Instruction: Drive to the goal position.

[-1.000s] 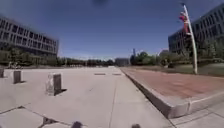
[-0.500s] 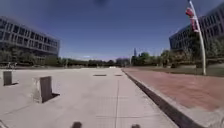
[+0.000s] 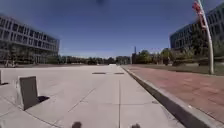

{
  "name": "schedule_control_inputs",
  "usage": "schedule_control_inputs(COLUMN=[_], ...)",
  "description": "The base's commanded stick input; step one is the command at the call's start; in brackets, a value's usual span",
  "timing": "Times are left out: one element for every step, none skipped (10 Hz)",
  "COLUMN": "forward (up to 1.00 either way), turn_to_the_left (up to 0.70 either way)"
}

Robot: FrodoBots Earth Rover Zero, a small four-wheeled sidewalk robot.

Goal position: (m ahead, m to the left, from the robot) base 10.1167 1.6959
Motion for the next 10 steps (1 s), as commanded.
schedule_control_inputs(forward=[0.85, 0.85, 0.85, 0.85, 0.85, 0.85, 0.85, 0.85, 0.85, 0.85], turn_to_the_left=[0.01, 0.01, 0.01, 0.01, 0.01, 0.01, 0.01, 0.01, 0.01, 0.01])
